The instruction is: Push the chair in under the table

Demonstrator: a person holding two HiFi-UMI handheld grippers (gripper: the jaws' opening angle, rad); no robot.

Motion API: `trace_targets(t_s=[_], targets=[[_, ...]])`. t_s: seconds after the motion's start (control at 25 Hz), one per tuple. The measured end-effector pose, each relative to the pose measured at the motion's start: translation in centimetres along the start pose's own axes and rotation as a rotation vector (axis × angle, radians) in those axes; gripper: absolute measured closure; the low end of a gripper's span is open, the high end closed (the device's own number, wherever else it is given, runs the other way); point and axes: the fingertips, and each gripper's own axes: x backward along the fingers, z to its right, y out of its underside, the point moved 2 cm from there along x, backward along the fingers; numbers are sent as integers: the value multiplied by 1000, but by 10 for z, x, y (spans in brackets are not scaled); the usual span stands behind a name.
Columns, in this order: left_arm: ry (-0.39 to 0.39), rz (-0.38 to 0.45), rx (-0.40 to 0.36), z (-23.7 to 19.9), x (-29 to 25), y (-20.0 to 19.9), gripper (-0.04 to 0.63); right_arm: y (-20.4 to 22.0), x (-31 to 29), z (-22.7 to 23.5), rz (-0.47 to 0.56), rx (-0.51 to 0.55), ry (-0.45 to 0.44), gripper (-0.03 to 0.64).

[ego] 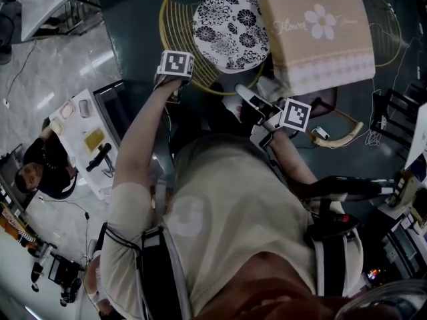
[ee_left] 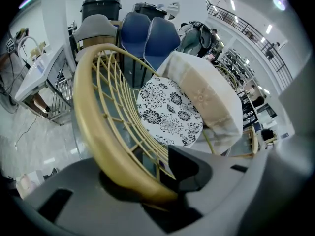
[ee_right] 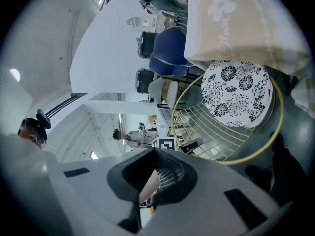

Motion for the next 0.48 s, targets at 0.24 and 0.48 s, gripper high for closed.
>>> trace_targets(t_s=[0.24,0.48], targets=[[56,-3,-17,43,-12,-17,433,-10,8,-4,-22,7,-1,607],[51,36,-24,50,-25,-37,434,-18,20,5,21,-6,17,607]])
